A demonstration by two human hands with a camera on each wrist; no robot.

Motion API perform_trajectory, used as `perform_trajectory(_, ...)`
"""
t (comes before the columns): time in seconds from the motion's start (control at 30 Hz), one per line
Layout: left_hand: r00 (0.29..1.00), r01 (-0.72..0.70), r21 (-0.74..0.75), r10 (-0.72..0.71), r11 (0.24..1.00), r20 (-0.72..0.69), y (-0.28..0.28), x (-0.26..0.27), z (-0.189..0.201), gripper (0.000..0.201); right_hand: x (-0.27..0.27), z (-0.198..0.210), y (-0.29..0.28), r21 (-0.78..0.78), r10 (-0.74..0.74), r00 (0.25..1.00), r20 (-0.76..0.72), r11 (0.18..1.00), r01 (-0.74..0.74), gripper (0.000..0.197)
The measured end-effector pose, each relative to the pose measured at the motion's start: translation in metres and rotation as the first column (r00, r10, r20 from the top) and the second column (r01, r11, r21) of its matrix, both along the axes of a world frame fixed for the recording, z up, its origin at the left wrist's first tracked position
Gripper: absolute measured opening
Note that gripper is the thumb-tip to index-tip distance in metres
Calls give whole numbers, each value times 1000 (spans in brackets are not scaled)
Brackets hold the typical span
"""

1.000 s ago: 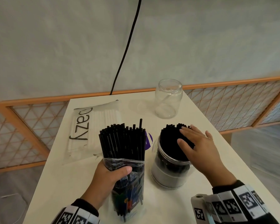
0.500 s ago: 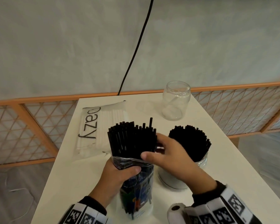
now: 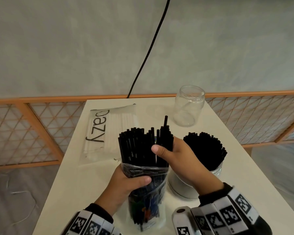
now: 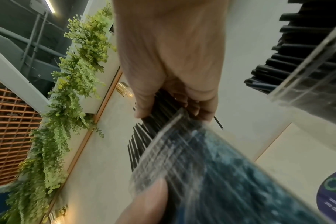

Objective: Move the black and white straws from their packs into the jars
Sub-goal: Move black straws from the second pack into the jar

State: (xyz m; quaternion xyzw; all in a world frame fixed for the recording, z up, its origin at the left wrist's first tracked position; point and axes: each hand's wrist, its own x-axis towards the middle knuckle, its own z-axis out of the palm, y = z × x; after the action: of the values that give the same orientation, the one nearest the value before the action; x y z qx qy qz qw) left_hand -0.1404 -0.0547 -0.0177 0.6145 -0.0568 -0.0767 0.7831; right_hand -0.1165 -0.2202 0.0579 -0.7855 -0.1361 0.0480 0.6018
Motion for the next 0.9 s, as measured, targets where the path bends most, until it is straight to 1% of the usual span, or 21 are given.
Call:
perform_trajectory(0.07, 1000, -1, 0, 1, 1000, -2, -1, 0, -1, 61, 2, 3, 0, 50, 9, 1000, -15, 999, -8, 42)
perform_trajectory(0.13, 1000, -7, -2, 7, 1000, -7, -1, 1, -3, 60, 4, 6, -1, 65, -4, 1000, 0, 998, 4, 42)
perform_trajectory(0.2, 1000, -14, 4, 14, 1000, -12, -1, 2, -5, 60, 4, 12, -2, 56, -18, 999, 45, 998, 15, 32)
perform_trajectory(0.3, 1000, -25, 15, 25, 1000, -10, 2, 3, -8, 62, 3, 23, -4, 10, -50, 988, 149, 999, 49, 37)
perform_trajectory(0.43, 999, -27, 32, 27, 999, -21, 3, 3, -10, 62, 4, 38, -7, 52, -166, 951, 261, 986, 157, 29)
perform_trajectory(0.5, 999, -34, 42, 36, 999, -28, 3, 3, -11, 61, 5, 45, -12, 116, -262, 922, 285, 964, 238, 28)
perform_trajectory(0.57, 998, -46, 57, 48, 997, -37, 4, 4, -13, 61, 6, 53, -21, 189, -362, 885, 294, 929, 318, 33)
perform_trajectory(0.7, 996, -74, 77, 78, 994, -46, 6, 5, -15, 60, 3, 68, -41, 298, -531, 779, 334, 843, 447, 34)
perform_trajectory(0.8, 993, -107, 112, 113, 988, -46, 6, 6, -18, 61, 0, 73, -56, 362, -598, 723, 345, 796, 486, 31)
perform_trajectory(0.9, 989, -134, 149, 142, 980, -48, 7, 7, -20, 64, -1, 66, -70, 335, -643, 688, 336, 764, 551, 32)
